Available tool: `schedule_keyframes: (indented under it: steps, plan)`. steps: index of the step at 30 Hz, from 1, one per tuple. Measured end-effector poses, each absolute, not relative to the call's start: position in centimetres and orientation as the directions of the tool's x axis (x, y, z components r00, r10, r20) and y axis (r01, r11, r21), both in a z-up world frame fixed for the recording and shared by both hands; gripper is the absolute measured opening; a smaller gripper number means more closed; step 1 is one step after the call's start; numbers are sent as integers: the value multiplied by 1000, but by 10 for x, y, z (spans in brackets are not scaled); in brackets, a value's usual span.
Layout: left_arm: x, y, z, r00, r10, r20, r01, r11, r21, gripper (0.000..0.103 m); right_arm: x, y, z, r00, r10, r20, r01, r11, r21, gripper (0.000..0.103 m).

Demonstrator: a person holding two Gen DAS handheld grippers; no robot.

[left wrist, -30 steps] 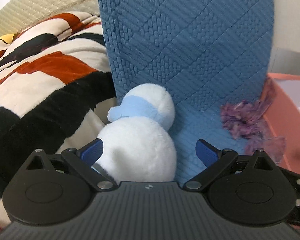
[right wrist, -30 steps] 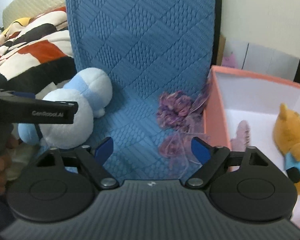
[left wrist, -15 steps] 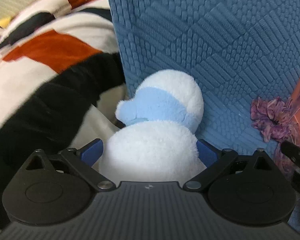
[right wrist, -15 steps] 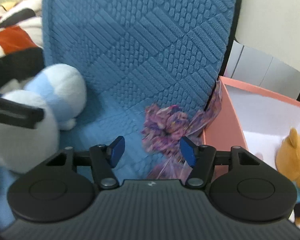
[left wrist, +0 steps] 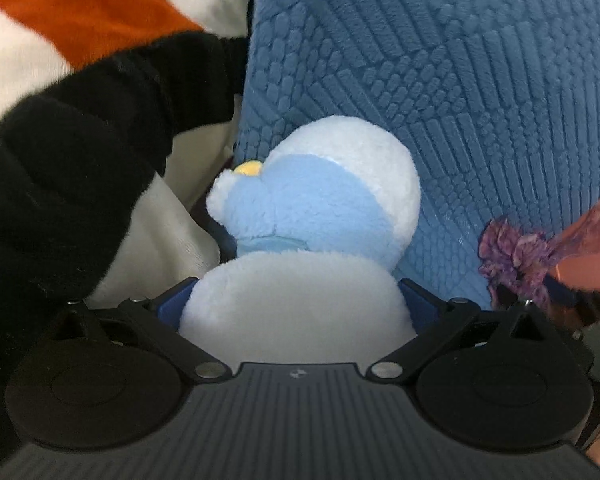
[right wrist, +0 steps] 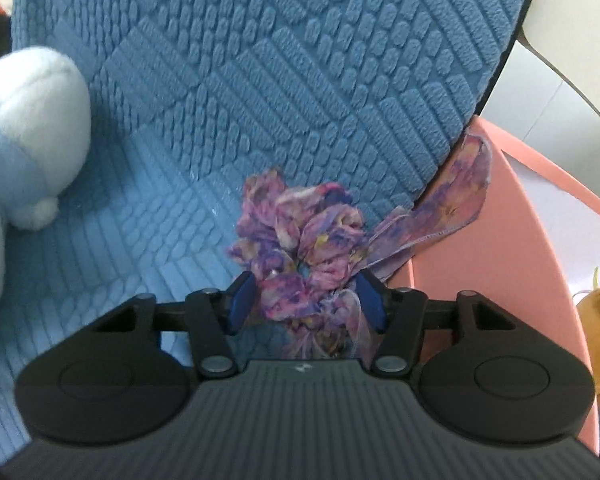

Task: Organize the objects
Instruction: 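Close the left tool on the penguin plush while the right tool grasps the purple scarf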

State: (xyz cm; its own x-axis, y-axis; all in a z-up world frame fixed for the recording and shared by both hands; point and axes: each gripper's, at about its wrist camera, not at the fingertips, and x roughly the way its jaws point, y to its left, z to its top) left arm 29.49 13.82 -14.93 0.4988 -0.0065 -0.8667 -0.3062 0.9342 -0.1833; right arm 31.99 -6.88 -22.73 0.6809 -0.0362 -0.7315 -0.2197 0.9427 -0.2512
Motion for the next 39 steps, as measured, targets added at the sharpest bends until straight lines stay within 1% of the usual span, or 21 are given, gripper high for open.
schedule_keyframes:
  steps: [2, 4, 6, 9, 10, 12, 14, 16, 20, 31, 39]
  plan:
    - [295, 138, -153, 491, -12, -871, -317, 929, -192, 103, 320, -70, -227, 676, -36, -736, -217, 945, -245, 55]
    - [296, 134, -152, 488, -8, -873, -306, 935, -180, 103, 321, -72, -227, 674, -37, -738, -211, 948, -240, 50]
    - [295, 132, -153, 489, -10, -872, -298, 938, -178, 103, 322, -76, -228, 670, -56, -740, -196, 949, -249, 37]
    - [293, 130, -151, 495, -7, -869, -300, 937, -178, 103, 320, -81, -224, 672, -63, -738, -174, 955, -239, 27]
    - [291, 128, -150, 496, -6, -868, -297, 939, -176, 103, 319, -82, -223, 675, -55, -736, -172, 958, -230, 26]
    - [287, 125, -147, 504, -6, -863, -285, 943, -173, 100, 316, -85, -218, 682, -34, -731, -177, 961, -211, 17]
    - [283, 121, -143, 517, -2, -856, -285, 943, -174, 97, 311, -86, -211, 686, -13, -728, -185, 964, -192, 11]
    - [278, 117, -140, 525, 3, -851, -286, 942, -173, 96, 304, -87, -204, 688, 11, -725, -193, 967, -168, 8]
    - [265, 108, -131, 546, 7, -838, -289, 940, -181, 92, 300, -88, -187, 691, 68, -720, -215, 970, -115, 7]
    - [205, 93, -111, 603, -68, -795, -316, 895, -316, 91, 258, -95, -147, 654, 242, -717, -271, 960, 76, 6]
    - [173, 77, -106, 620, -95, -779, -314, 880, -357, 91, 211, -110, -134, 606, 345, -717, -262, 937, 230, 6]
